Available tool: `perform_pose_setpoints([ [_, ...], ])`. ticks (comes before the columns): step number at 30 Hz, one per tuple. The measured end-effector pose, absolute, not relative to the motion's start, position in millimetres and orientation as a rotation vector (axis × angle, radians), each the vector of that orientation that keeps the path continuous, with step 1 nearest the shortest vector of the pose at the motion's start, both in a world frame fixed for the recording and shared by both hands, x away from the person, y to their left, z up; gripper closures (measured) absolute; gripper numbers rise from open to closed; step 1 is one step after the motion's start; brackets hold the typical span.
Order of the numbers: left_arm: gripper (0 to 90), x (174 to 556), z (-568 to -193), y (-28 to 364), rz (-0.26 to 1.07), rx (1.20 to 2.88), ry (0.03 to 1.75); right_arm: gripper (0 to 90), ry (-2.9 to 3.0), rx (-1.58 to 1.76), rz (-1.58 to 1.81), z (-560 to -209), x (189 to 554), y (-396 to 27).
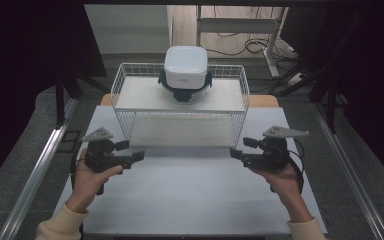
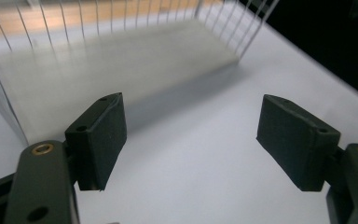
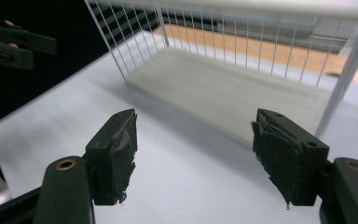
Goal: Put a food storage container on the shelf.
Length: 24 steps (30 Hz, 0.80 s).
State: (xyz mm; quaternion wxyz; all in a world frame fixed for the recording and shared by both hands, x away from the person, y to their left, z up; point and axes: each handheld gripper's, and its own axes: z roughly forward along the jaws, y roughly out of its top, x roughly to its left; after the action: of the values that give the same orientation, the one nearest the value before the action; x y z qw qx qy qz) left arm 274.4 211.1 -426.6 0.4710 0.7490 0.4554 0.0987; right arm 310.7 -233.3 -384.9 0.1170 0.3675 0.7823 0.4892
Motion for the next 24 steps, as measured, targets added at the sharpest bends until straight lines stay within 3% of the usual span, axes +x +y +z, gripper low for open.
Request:
perform_pose_setpoints([
  [7, 22.9, 262.6, -464.9, 207.8, 0.199, 1.864, 1.150, 29.7, 2.316, 1.121, 1.397, -427.0, 291.8, -240.8],
  [13, 22.4, 259.7, -475.2, 209.5, 0.215, 1.871, 1.167, 28.1, 2.371, 1.162, 1.333, -460.6, 283.3, -247.3],
  [24, 22.9, 256.3, -479.8, 209.1, 0.241, 1.884, 1.164, 26.8, 2.363, 1.143, 1.316, -461.2, 281.9, -246.9],
])
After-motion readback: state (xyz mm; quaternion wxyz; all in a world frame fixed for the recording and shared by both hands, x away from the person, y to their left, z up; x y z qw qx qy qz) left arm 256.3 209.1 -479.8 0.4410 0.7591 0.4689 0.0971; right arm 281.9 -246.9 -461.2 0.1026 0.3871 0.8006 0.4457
